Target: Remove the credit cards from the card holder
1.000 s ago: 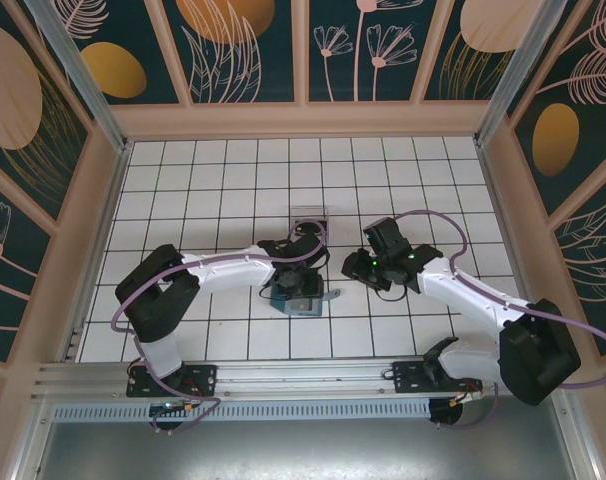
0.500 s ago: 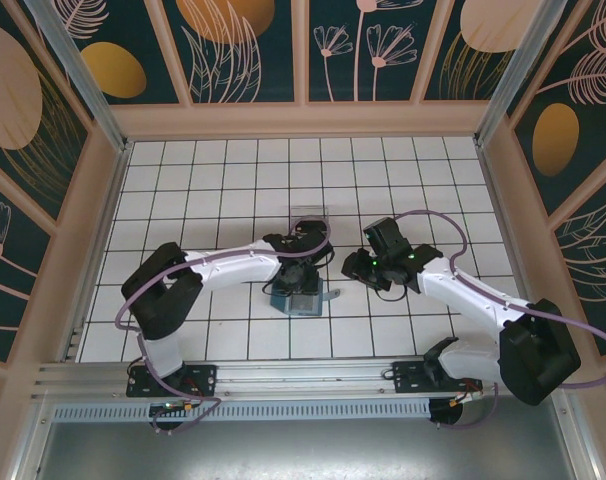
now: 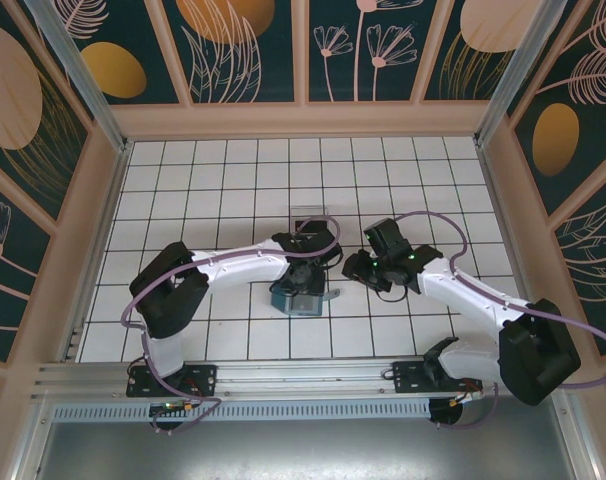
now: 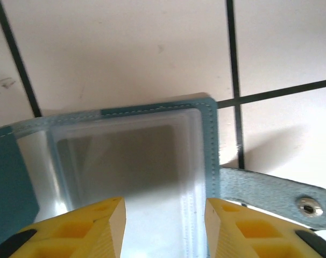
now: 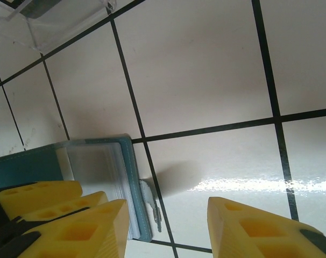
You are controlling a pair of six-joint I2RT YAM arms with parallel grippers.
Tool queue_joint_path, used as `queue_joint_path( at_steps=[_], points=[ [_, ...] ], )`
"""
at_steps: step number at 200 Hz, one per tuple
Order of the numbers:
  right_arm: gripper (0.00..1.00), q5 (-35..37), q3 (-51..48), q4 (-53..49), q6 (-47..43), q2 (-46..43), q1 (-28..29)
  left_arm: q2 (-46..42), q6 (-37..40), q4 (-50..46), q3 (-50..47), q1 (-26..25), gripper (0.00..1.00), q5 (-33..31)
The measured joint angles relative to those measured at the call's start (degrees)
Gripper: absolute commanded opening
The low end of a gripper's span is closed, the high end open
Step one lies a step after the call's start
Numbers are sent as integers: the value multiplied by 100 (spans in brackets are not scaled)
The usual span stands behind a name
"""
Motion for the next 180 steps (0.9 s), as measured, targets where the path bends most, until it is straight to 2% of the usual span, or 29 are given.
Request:
queue_joint_path(
  at_steps=[75, 180],
  points=[
    [43, -70, 0, 9, -44, 0, -4, 0, -4, 481, -238, 0, 45, 592],
    [43, -90, -11, 76, -46, 42, -4, 2, -4, 101, -258, 0, 44, 92]
  ],
)
